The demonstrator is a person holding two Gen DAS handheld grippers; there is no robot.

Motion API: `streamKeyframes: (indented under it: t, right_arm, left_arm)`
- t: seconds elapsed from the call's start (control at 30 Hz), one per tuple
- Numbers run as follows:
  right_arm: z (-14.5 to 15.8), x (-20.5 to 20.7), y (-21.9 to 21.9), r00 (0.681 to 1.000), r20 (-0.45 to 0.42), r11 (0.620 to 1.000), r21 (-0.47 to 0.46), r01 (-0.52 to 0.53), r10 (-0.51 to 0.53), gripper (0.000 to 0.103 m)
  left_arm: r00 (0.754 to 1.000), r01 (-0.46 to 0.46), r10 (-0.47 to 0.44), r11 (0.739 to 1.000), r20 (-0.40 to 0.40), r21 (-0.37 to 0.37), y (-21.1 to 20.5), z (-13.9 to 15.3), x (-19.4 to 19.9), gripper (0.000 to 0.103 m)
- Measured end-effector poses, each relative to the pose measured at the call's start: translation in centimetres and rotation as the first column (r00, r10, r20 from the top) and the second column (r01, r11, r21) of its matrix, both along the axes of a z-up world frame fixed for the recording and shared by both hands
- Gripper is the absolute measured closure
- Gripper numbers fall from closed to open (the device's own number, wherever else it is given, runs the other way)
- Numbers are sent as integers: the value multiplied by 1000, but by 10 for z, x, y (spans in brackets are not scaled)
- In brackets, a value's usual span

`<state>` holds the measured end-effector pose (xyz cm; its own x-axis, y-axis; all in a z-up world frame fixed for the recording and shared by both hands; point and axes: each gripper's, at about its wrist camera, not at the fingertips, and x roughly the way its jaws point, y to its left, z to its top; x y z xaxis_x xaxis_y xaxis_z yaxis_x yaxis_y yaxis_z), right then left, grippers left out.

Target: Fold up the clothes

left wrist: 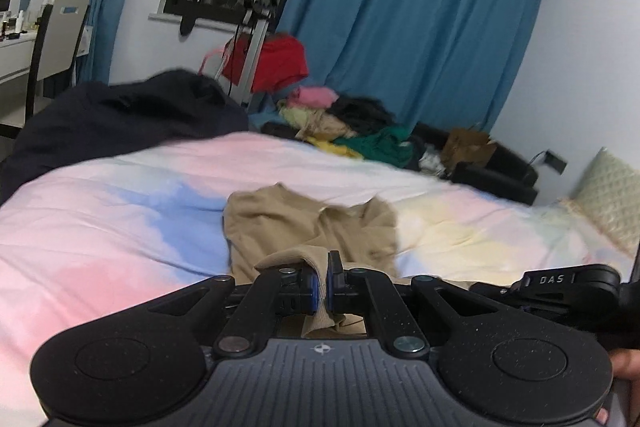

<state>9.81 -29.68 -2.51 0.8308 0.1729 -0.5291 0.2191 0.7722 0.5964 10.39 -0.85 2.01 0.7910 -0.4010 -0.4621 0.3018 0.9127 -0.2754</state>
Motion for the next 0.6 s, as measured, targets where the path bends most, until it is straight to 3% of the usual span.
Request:
streamKeyframes:
  t: [0.13, 0.33, 0.53, 0.6]
  right_arm:
    - [-32, 39, 7, 999, -47, 995, -98, -30, 25, 94]
    - [-70, 84, 18, 989, -124, 978, -186, -97, 75, 94]
    - [-84, 92, 24, 986, -143, 968, -224, -116, 86, 93]
    - [-79, 89, 27, 987, -132, 962, -246, -121, 91, 92]
  left_arm:
    - [999, -18, 19, 1000, -33, 21, -1, -50, 41, 99]
    - [984, -26, 34, 998, -175, 50, 0, -108, 107, 98]
    - [985, -5, 18, 997, -172, 77, -2, -120, 112, 97]
    - [987, -1, 13, 997, -158, 81, -2, -116, 106, 92]
